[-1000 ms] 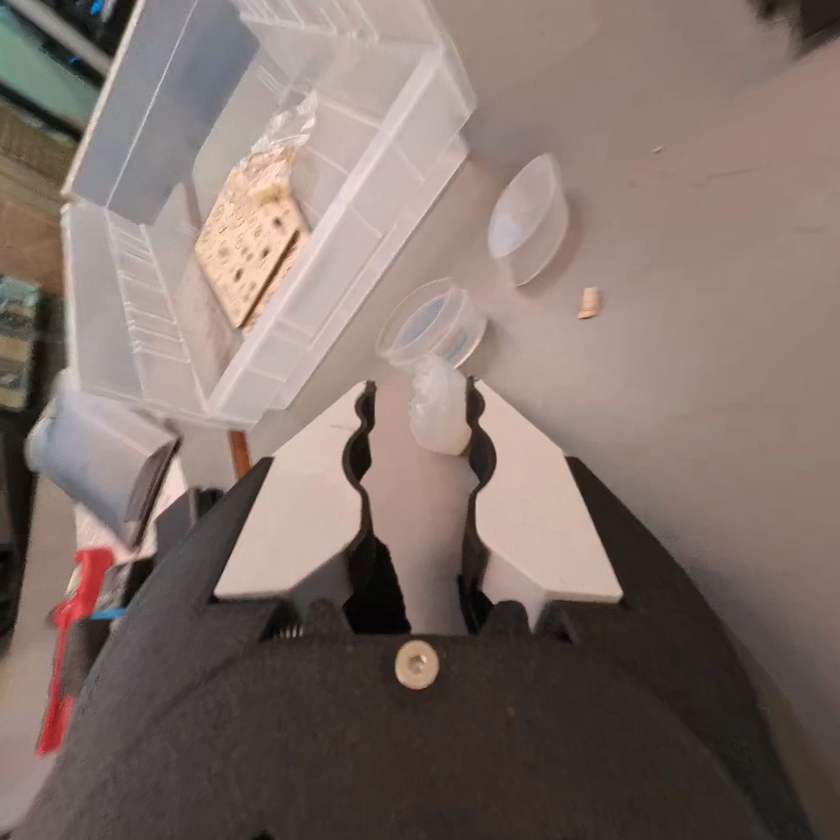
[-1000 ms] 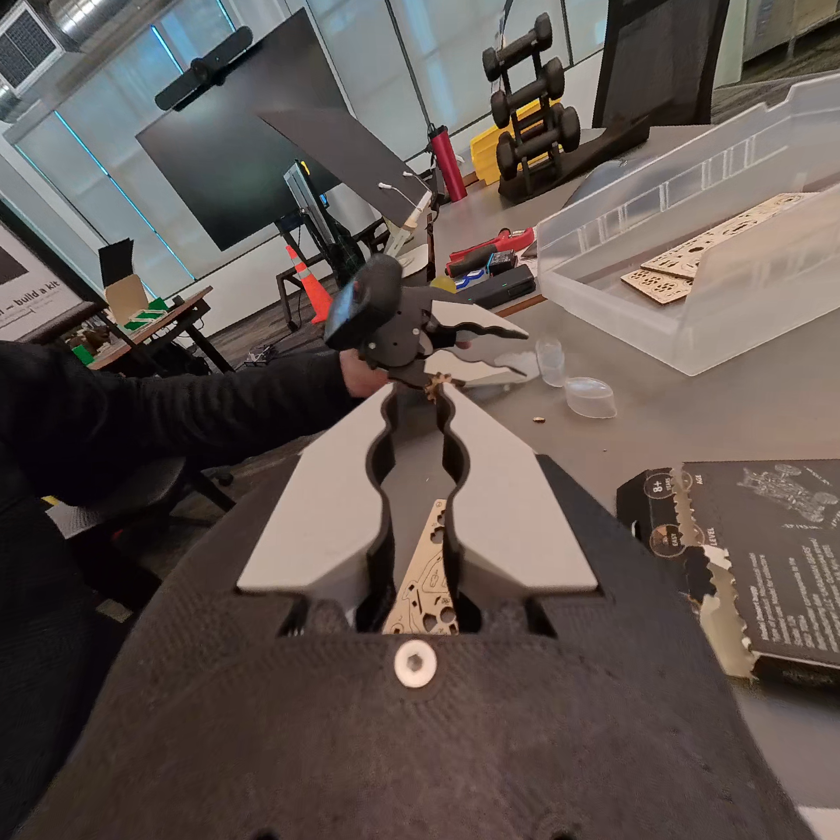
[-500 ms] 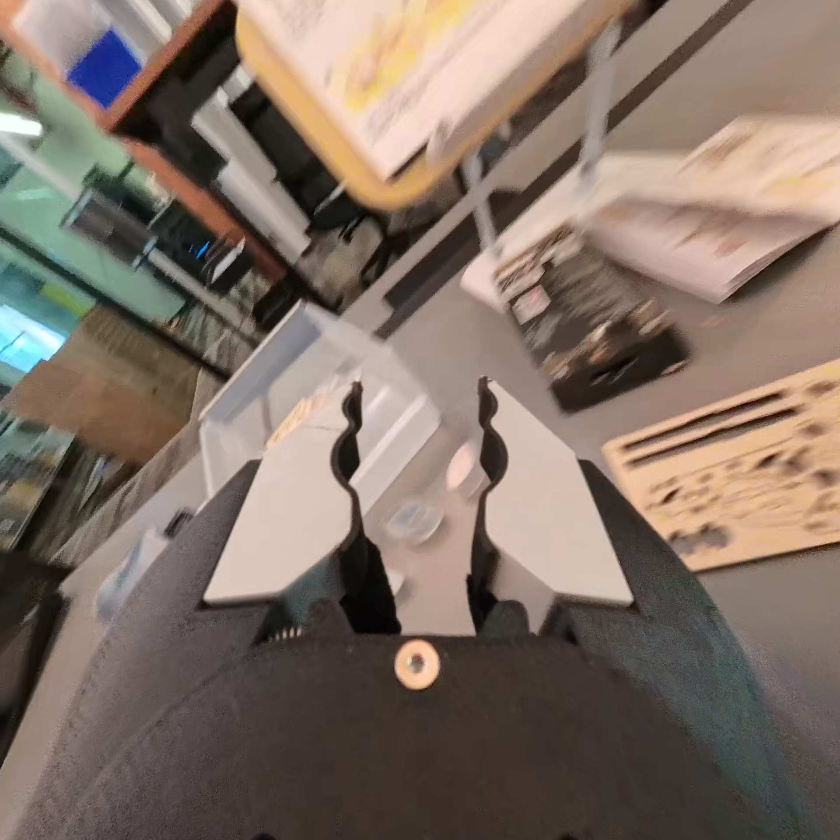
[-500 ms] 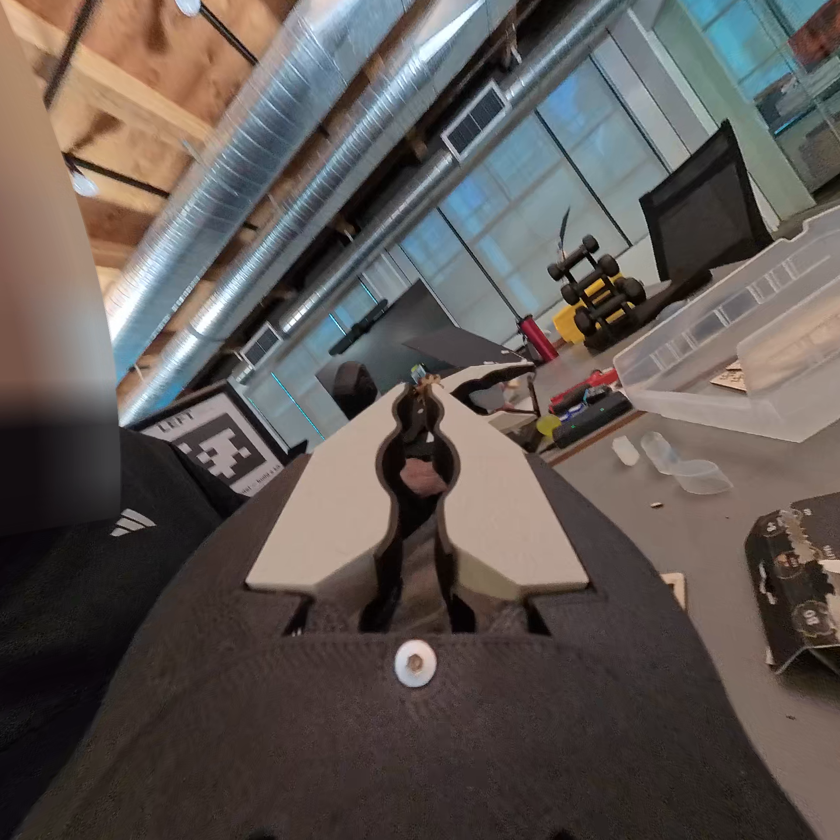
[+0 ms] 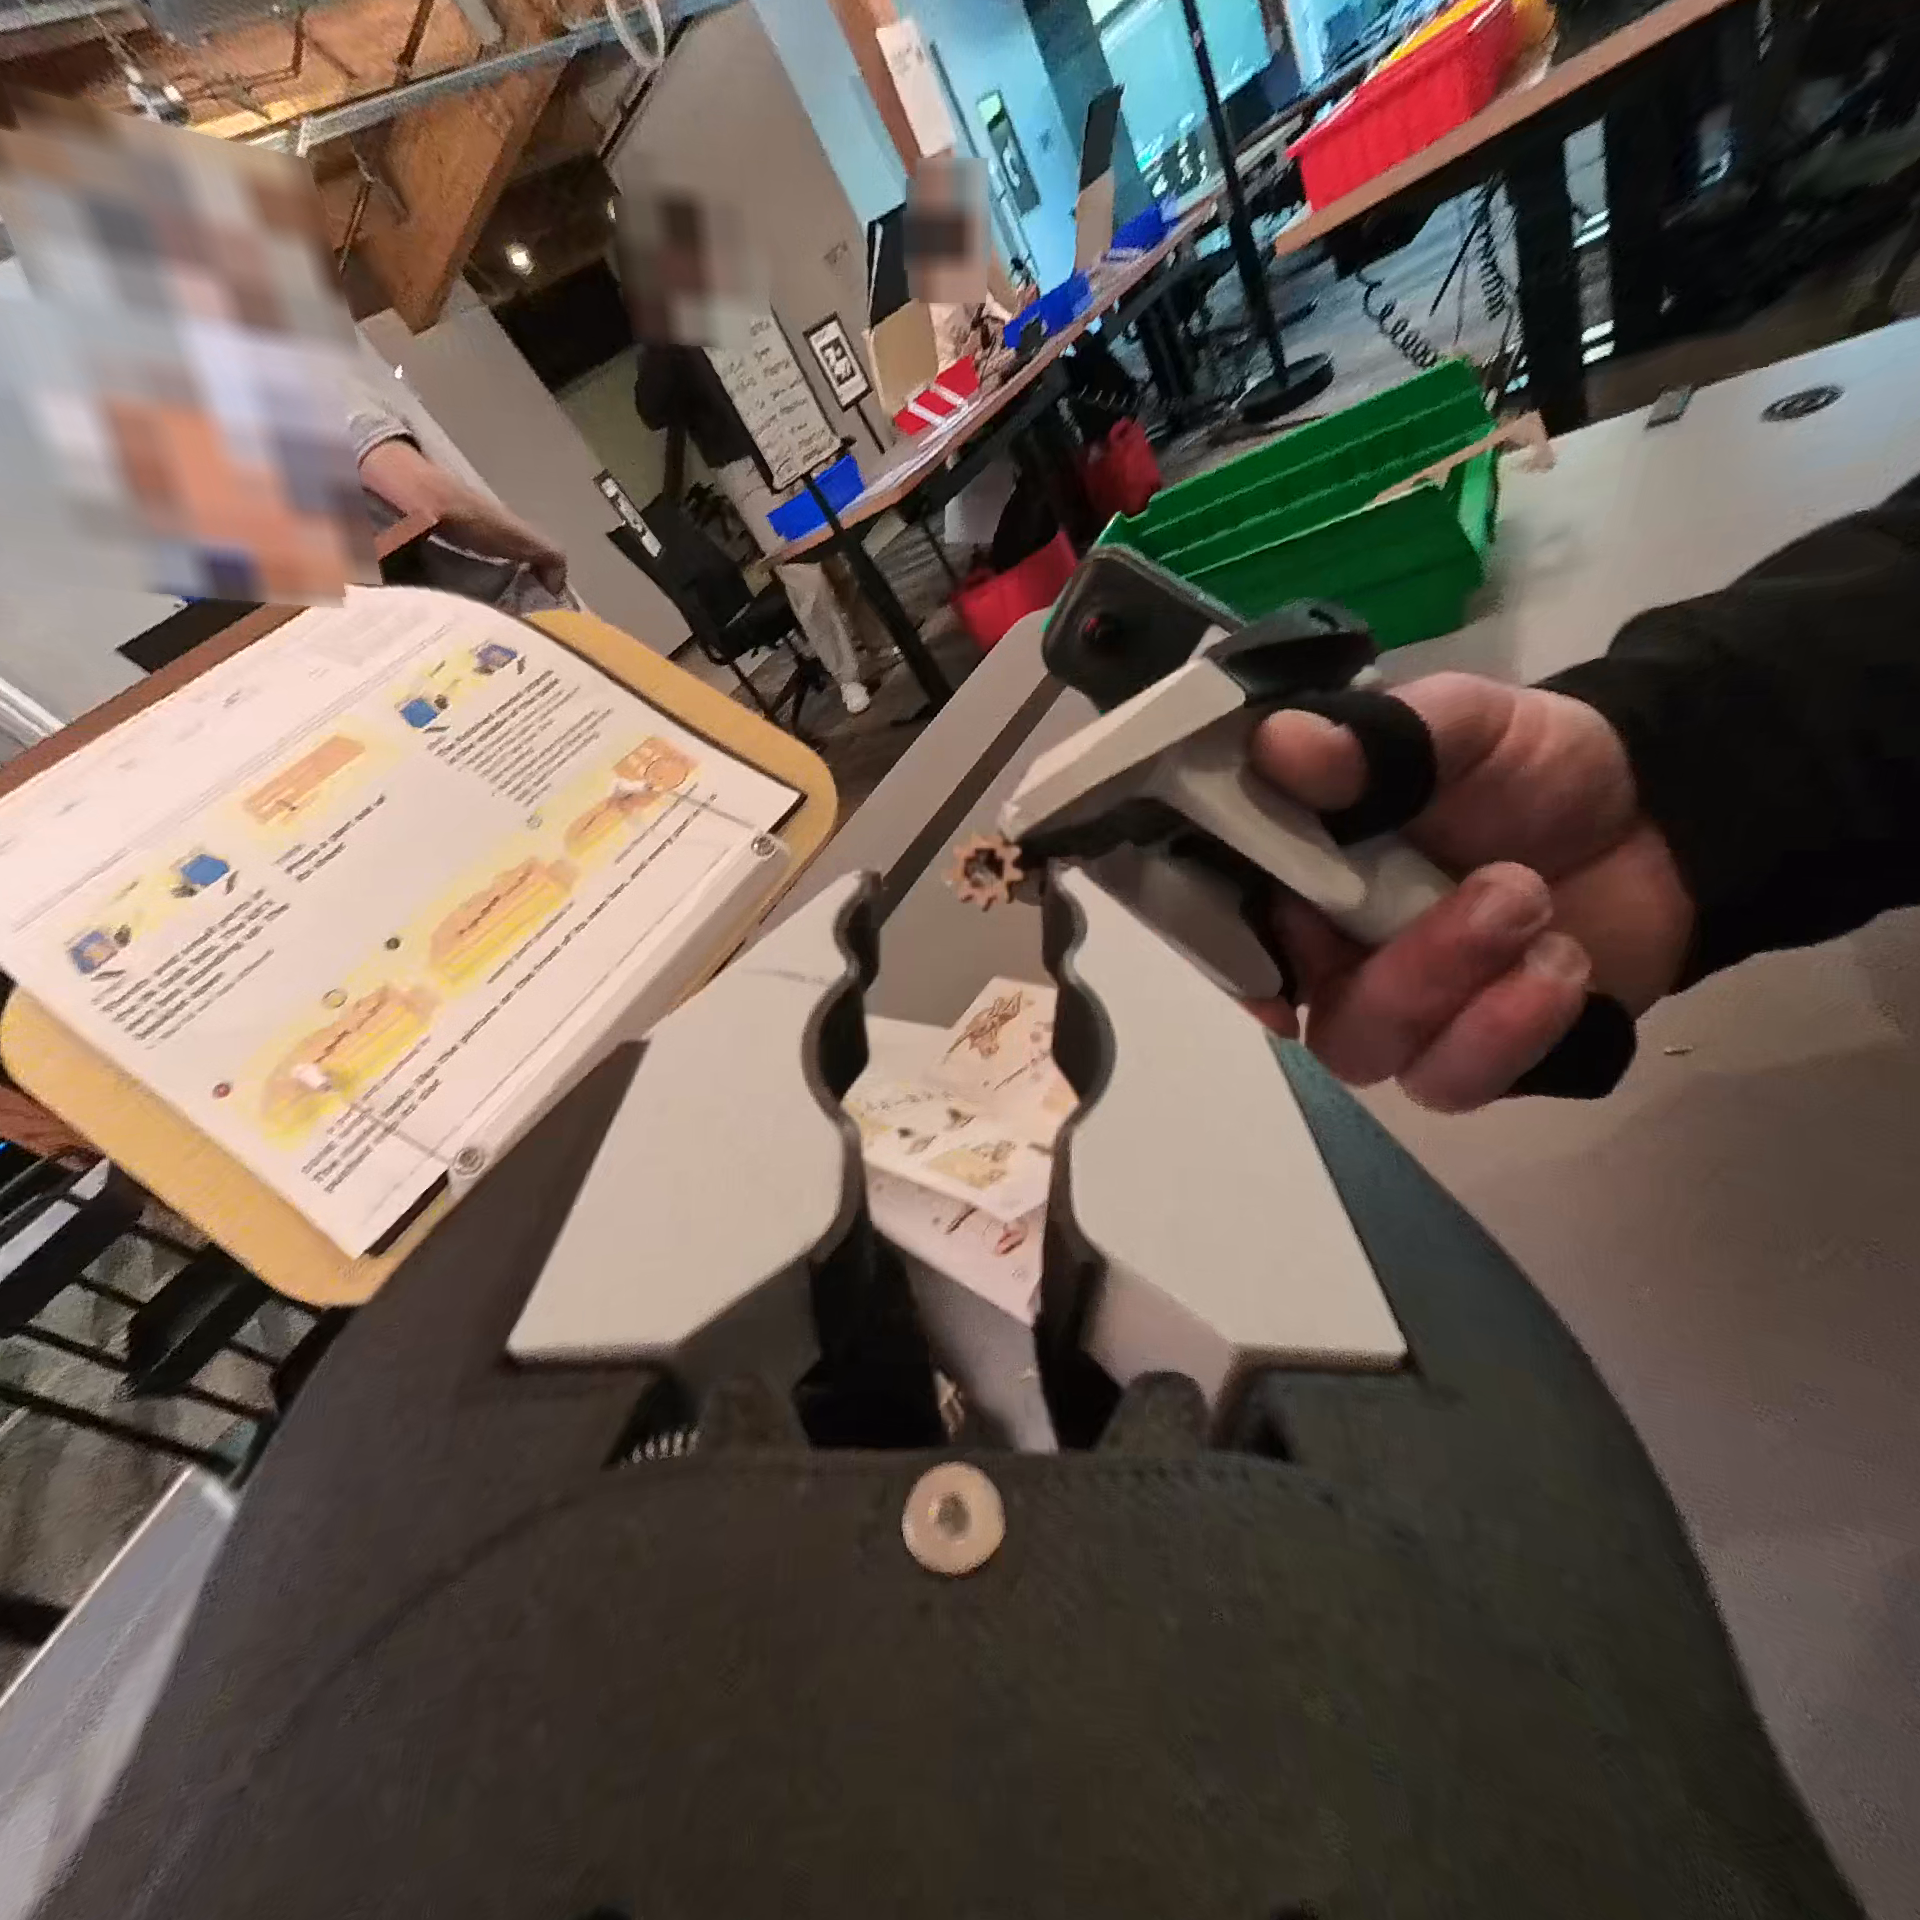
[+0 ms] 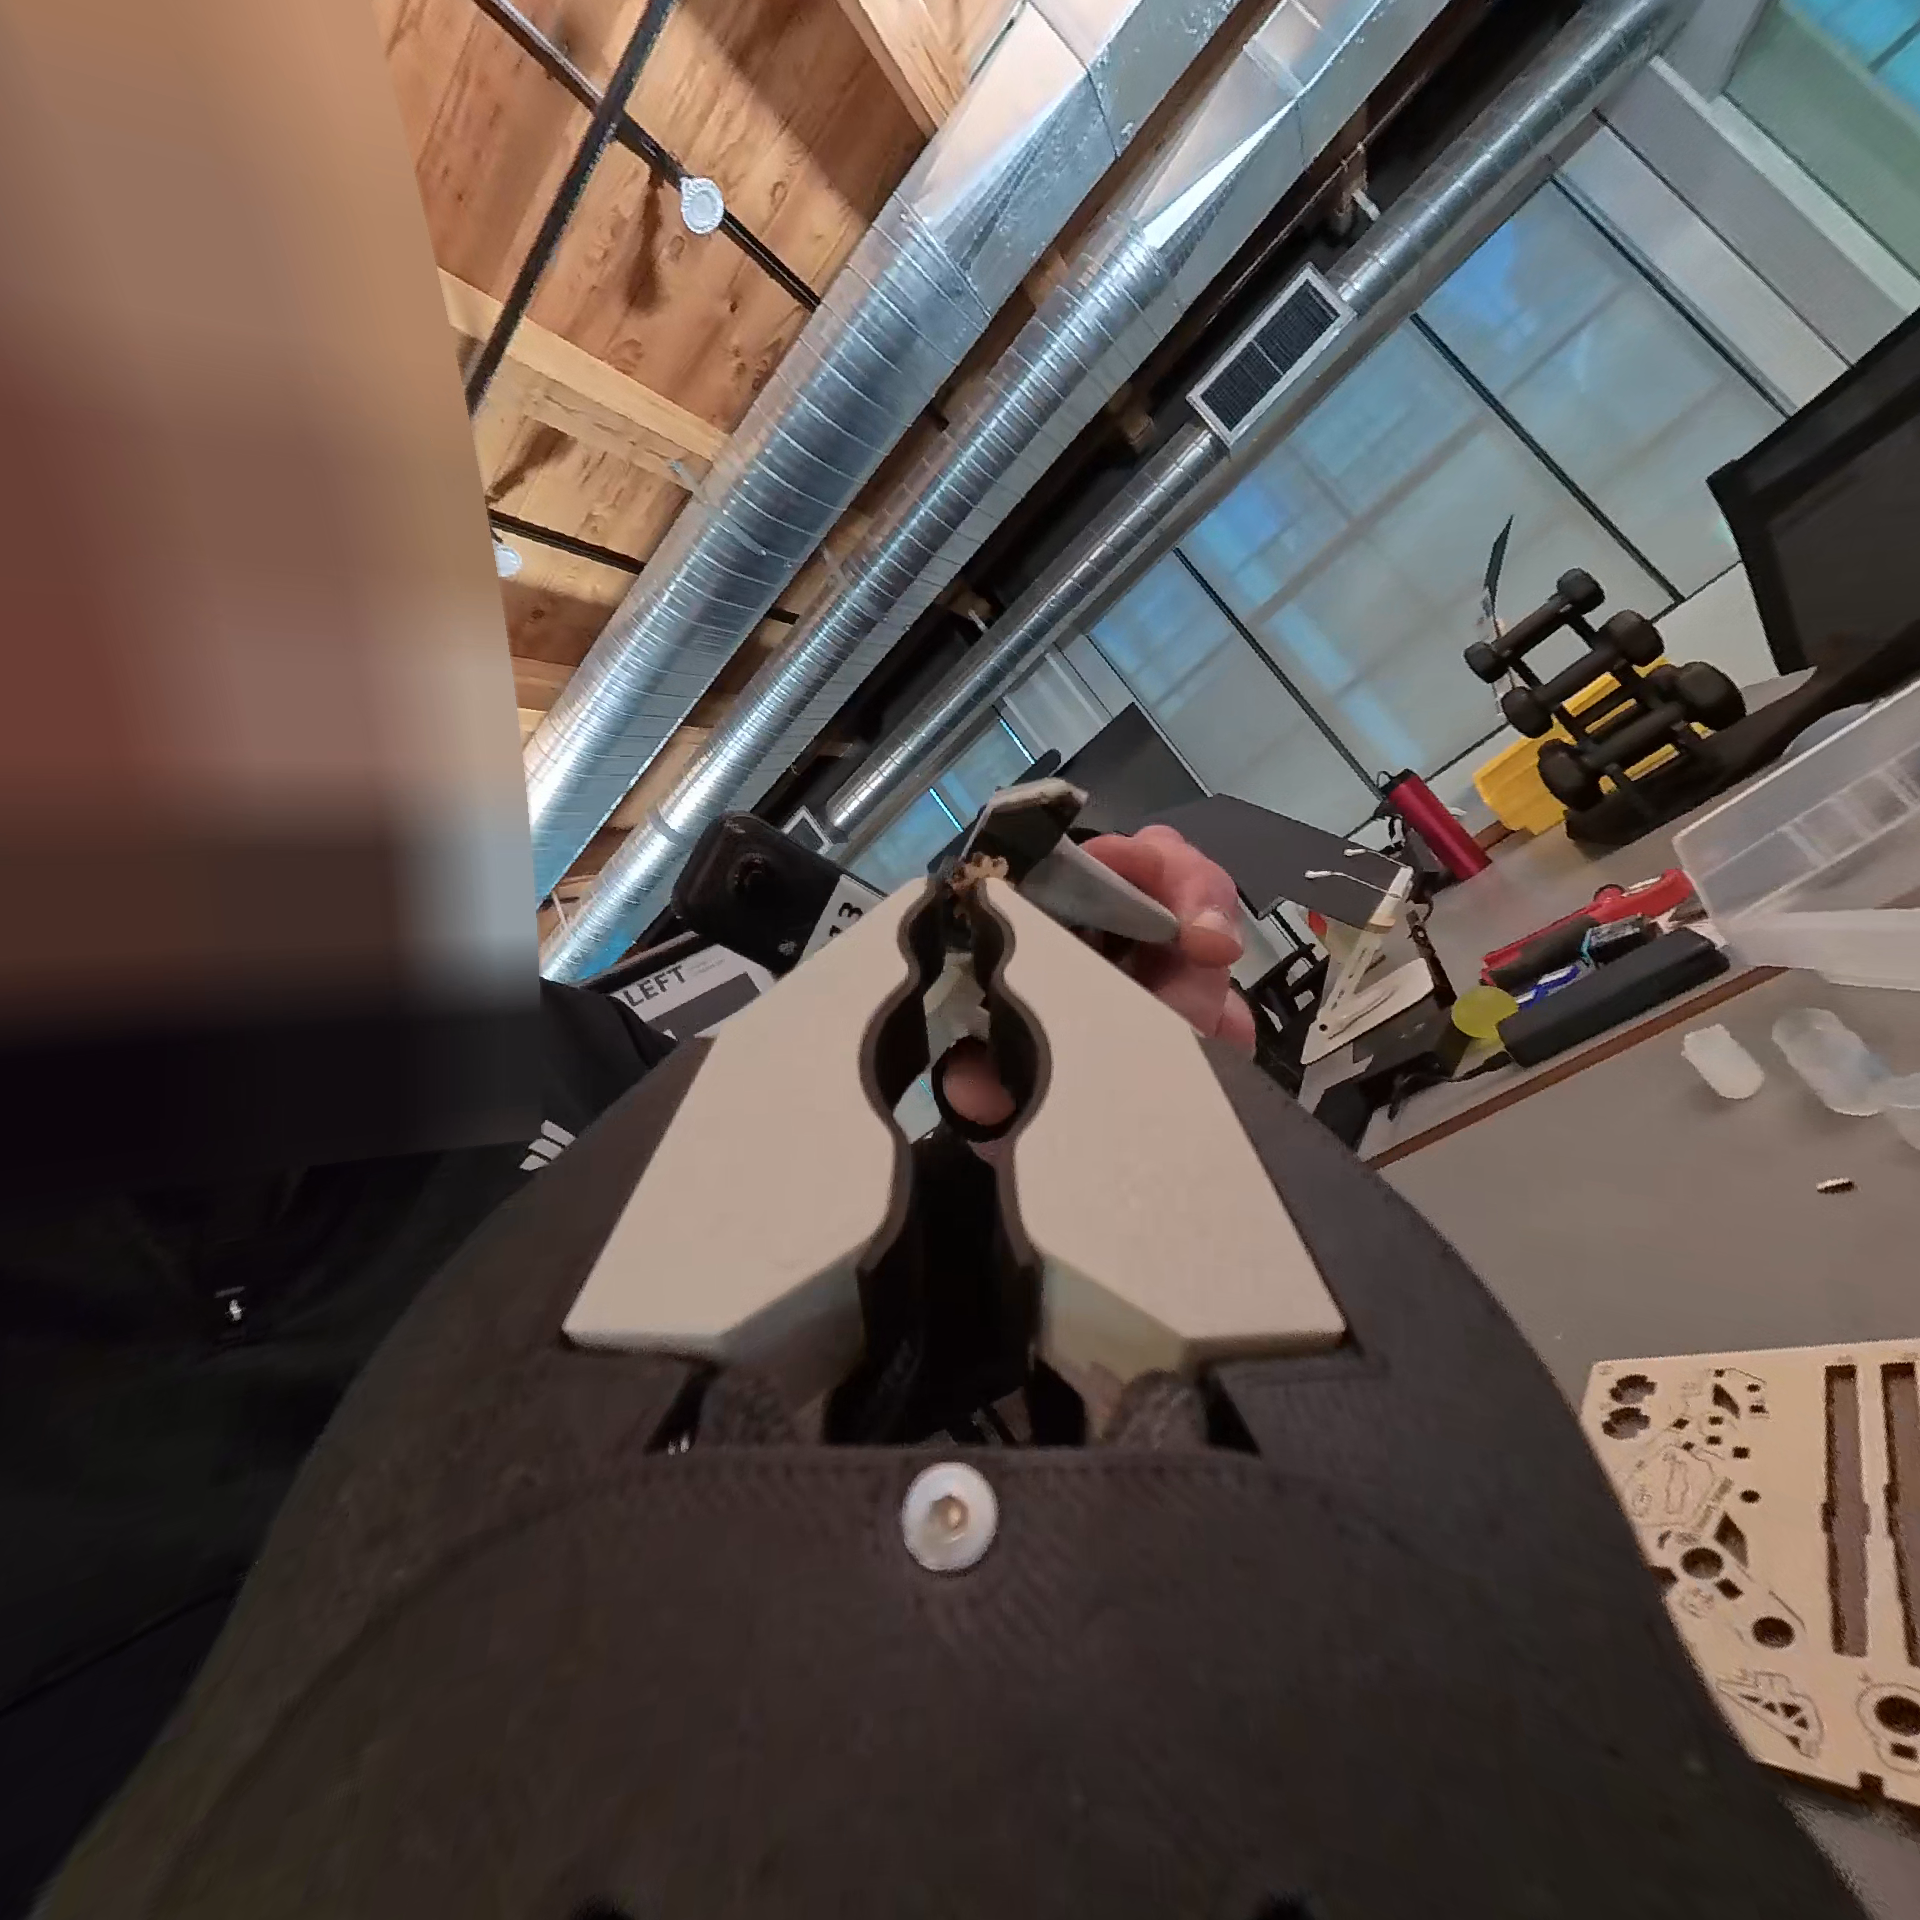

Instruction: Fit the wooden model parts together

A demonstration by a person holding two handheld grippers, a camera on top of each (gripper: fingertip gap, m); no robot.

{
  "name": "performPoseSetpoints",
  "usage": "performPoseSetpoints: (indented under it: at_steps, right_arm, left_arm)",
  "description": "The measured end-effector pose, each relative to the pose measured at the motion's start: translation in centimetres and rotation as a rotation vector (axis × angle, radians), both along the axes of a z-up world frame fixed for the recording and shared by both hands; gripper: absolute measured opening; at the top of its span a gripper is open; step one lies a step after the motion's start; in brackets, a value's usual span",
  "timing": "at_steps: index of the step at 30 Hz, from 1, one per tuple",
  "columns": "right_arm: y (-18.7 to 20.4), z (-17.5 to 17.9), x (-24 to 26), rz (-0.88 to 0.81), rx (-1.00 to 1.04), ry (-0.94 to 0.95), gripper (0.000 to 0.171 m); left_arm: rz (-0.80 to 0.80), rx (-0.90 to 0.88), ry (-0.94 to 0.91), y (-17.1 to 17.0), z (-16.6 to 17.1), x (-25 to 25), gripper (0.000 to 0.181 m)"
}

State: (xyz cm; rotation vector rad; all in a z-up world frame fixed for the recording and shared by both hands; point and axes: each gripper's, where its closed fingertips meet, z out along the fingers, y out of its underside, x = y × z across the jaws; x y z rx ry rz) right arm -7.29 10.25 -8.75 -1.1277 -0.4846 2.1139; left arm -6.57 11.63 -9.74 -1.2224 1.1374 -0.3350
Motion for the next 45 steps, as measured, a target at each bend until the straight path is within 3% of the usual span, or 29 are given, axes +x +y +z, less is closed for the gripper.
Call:
performPoseSetpoints:
  at_steps: [4,13,19,25,35,37,45]
  right_arm:
    - [-0.2,0.4,1.0,0.007,-0.005,0.028,0.001]
    - [0.3,0.4,2.0,-0.043,-0.005,-0.008,0.002]
    - [0.6,-0.4,1.3,-0.190,0.154,-0.287,0.018]
    - [1.3,-1.6,0.9,-0.274,0.221,-0.503,0.002]
    - [1.6,-2.7,1.5,-0.255,0.115,-0.508,0.001]
    - [1.4,-2.9,1.7,-0.250,0.109,-0.519,0.000]
    - [1.7,-4.2,2.8,-0.252,0.061,-0.558,0.000]
  left_arm:
    - [-0.036,-0.004,-0.010,-0.8,0.0,1.1,0.011]
    - [-0.015,0.022,0.014,-0.7,0.6,1.3,0.008]
    - [0.067,0.091,0.204,0.3,-0.6,0.6,0.008]
    - [0.122,0.197,0.390,0.6,-1.8,1.0,0.008]
    - [0.111,0.131,0.372,0.9,-2.9,1.4,0.009]
    - [0.116,0.125,0.346,1.0,-3.2,1.7,0.022]
    - [0.094,0.114,0.313,0.8,-4.3,2.9,0.012]
